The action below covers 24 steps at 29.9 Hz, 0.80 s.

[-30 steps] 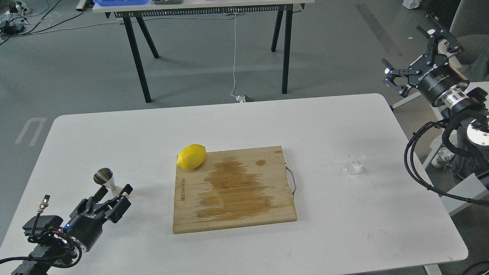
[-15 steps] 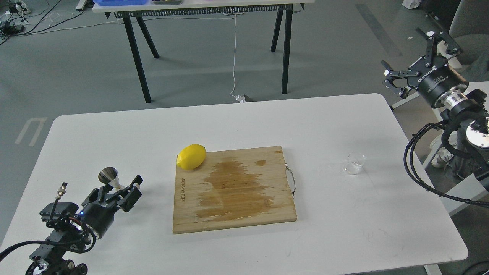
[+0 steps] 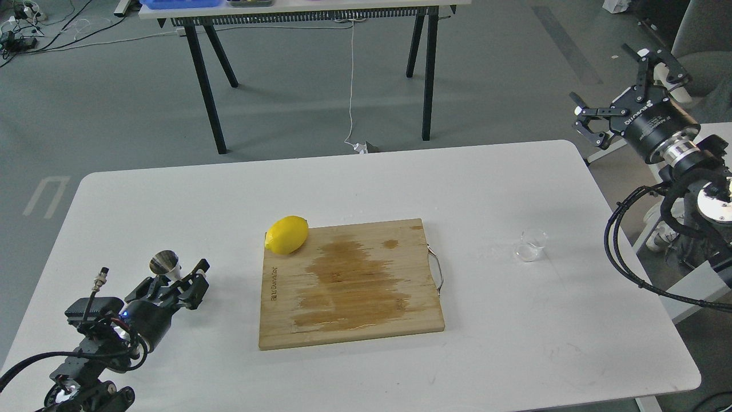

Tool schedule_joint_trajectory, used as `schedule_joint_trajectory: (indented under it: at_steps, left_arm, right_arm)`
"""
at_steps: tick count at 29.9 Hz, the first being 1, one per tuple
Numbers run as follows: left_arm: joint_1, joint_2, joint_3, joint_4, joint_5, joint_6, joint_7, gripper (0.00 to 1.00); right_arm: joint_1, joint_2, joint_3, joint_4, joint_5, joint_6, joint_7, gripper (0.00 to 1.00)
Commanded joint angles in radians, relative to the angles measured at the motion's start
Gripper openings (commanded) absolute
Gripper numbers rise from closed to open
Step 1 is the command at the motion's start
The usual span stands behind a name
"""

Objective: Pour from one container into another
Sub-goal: 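Lift the jigger with the left gripper and carry it over the board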

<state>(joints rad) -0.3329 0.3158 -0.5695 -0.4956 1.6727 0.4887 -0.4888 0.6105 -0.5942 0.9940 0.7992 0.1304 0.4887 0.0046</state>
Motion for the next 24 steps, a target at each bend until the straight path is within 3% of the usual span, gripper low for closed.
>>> schedule_joint_trajectory:
  at_steps: [1,14,20,24]
  left_arm:
    - [-0.005,-0.001,0.0,0.0,0.001,0.0,0.0,0.03]
    - [-0.049,0.035,-0.007,-0.035,0.001,0.0,0.0,0.02]
    - [-0.175,0.179,-0.01,-0.165,-0.004,0.0,0.0,0.03]
    - [-0.241,0.2,-0.001,-0.218,-0.005,0.0,0.0,0.04]
  right_arm:
    - [-0.006,0.001,0.0,0.001,0.0,0.0,0.0,0.99]
    - [-0.006,0.005,0.009,-0.005,0.002,0.0,-0.002,0.99]
    - [0.011,0.007,0.015,-0.064,0.002,0.0,-0.009,0.99]
    - [0.031,0.008,0.017,-0.136,0.005,0.0,-0.034,0.99]
